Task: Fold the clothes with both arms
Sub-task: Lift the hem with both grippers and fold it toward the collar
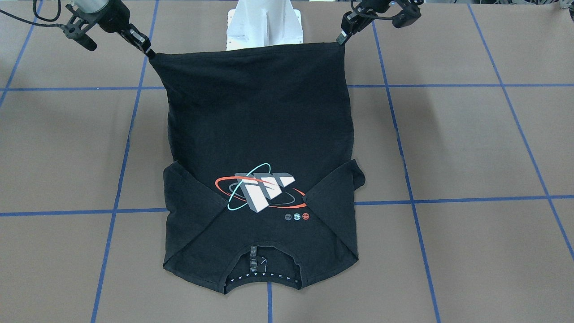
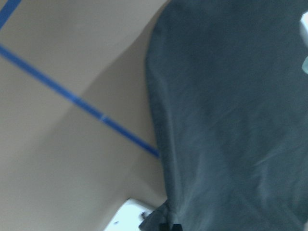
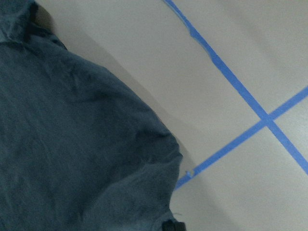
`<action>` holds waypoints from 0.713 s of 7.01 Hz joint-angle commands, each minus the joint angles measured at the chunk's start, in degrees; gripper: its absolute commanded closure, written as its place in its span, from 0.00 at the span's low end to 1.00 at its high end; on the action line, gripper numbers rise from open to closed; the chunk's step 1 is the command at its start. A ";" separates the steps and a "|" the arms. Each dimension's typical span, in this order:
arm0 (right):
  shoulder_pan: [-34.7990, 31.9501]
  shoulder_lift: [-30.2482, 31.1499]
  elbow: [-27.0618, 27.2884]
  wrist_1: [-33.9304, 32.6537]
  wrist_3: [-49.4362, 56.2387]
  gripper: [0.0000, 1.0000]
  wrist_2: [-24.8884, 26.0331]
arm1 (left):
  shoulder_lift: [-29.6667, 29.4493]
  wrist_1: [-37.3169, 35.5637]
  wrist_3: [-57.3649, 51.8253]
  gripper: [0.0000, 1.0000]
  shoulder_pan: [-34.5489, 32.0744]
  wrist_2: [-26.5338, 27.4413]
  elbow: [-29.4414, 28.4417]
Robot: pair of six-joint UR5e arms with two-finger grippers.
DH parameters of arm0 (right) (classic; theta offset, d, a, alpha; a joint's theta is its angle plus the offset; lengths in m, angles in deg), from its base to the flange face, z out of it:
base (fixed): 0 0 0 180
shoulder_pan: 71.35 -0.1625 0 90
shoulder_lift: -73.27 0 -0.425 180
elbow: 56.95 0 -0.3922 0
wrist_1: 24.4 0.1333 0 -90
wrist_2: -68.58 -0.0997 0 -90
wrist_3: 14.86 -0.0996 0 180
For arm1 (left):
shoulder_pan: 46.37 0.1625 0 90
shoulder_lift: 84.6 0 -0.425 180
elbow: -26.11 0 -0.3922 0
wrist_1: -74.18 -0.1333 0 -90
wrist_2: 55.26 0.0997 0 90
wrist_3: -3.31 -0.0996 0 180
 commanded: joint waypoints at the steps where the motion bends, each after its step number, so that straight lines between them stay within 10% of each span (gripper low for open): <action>1: -7.33 -11.70 -3.10 -15.09 7.00 1.00 -1.04 | -7.18 -0.43 -3.59 1.00 -9.04 -2.77 -9.52; 5: -17.01 -26.31 -16.07 -25.17 19.33 1.00 -0.60 | -11.31 0.44 -12.30 1.00 -17.68 -2.95 -19.90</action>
